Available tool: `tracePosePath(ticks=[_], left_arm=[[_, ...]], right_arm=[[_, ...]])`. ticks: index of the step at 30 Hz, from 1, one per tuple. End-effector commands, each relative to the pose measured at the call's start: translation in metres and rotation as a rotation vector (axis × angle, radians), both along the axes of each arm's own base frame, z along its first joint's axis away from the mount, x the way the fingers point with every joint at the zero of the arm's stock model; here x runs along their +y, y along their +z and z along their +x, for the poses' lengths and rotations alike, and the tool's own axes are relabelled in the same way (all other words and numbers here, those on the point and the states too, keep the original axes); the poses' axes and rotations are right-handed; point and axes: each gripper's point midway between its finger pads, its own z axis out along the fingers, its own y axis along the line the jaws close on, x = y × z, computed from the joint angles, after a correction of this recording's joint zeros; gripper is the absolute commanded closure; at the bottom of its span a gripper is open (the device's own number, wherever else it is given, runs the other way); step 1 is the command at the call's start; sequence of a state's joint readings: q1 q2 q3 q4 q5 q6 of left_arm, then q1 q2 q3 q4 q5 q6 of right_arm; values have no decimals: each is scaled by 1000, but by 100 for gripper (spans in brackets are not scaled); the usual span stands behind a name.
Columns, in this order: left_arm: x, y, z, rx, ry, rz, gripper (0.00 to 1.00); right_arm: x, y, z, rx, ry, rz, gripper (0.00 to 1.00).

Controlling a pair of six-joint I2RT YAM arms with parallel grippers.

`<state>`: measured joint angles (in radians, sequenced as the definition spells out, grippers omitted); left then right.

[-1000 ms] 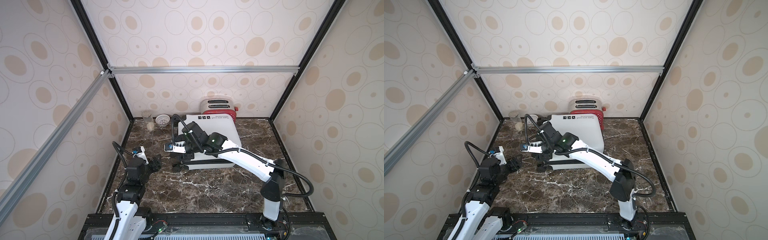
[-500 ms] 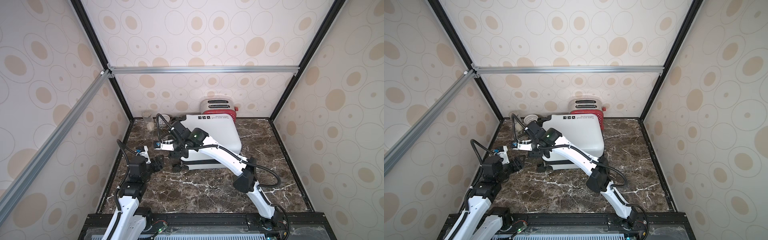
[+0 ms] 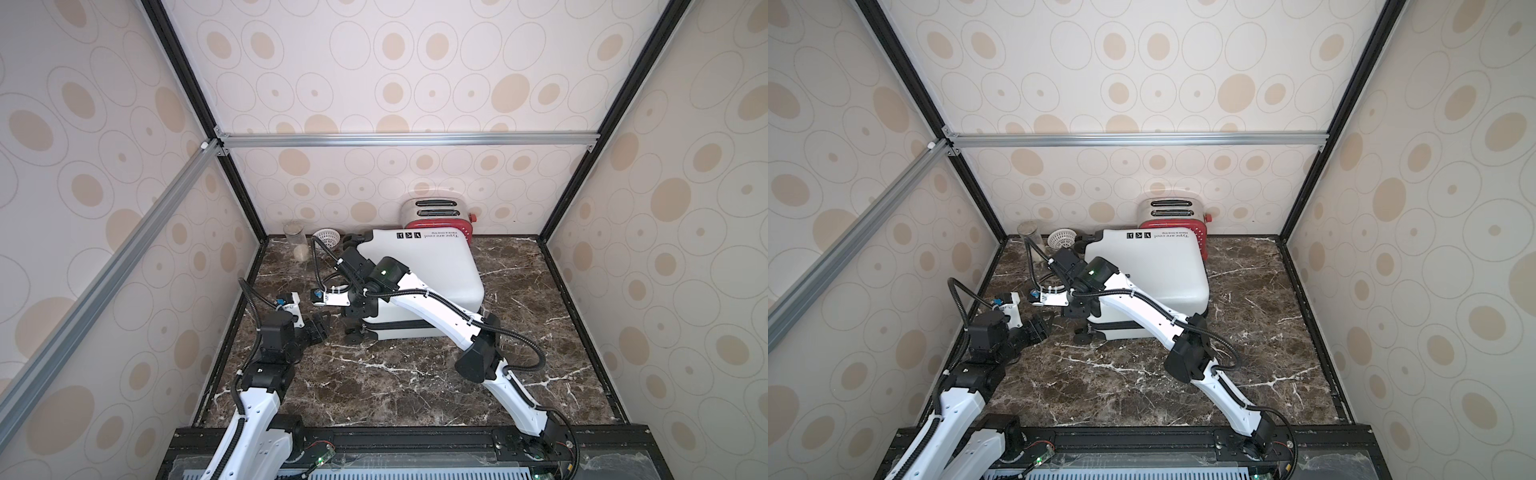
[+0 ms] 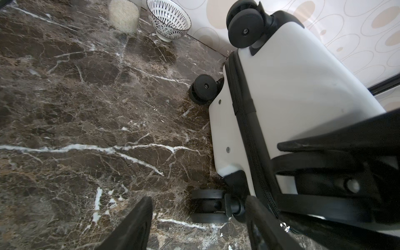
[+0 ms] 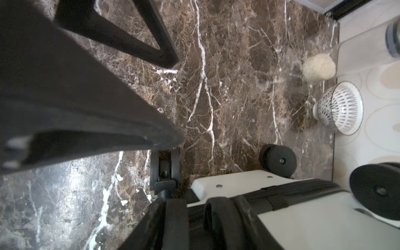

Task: Open the suitcase zippers
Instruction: Pick up the suitcase from the center of the board.

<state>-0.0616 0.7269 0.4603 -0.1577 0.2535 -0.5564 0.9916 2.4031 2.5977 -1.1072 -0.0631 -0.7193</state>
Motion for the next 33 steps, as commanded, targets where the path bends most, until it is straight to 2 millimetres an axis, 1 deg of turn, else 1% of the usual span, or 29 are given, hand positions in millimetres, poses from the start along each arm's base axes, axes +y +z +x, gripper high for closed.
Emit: tracePosePath(ticks=[1, 3, 5, 8, 10, 12, 13, 15, 17, 20, 22, 23, 25, 28, 31, 33], left_arm=[[-2, 6, 4, -35, -20, -3, 32], [-3, 6, 5, -37, -24, -2, 32], [-4, 6, 5, -40, -32, 3, 32], [-8, 12, 6, -69, -68, 12, 33], [-17, 21, 8, -124, -126, 8, 33], [-31, 34, 8, -204, -210, -10, 36], [-40, 42, 6, -253, -265, -25, 39], [-53, 60, 1, -361, -348, -29, 41], [-64, 81, -8, -489, -430, 12, 42], [-74, 96, -22, -624, -522, 128, 42], [-78, 102, -30, -693, -574, 213, 42], [-83, 104, -37, -733, -621, 250, 43], [-91, 107, -48, -800, -704, 310, 44], [-102, 106, -61, -882, -800, 390, 53], [-111, 102, -63, -922, -844, 450, 52], [-116, 103, -58, -917, -848, 469, 50]], right_arm=[[-10, -10, -1, 26, 3, -49, 48], [-10, -8, 1, 30, 0, -38, 53], [-10, -4, 2, 23, 0, -29, 64], [-10, 12, 0, 12, 12, 4, 82], [-10, 33, -4, 2, 21, 53, 89], [-9, 58, -9, -10, 27, 116, 95], [-10, 74, -9, -24, 20, 158, 100], [-13, 103, -9, -52, 3, 242, 100], [-19, 136, -8, -94, -23, 343, 100], [-30, 174, -10, -146, -49, 474, 100], [-39, 194, -9, -175, -74, 551, 100], [-45, 203, -8, -188, -88, 584, 100], [-53, 214, -4, -206, -114, 632, 100], [-59, 223, -3, -213, -137, 693, 100], [-60, 233, -4, -215, -137, 750, 100], [-59, 233, -4, -209, -136, 760, 100]])
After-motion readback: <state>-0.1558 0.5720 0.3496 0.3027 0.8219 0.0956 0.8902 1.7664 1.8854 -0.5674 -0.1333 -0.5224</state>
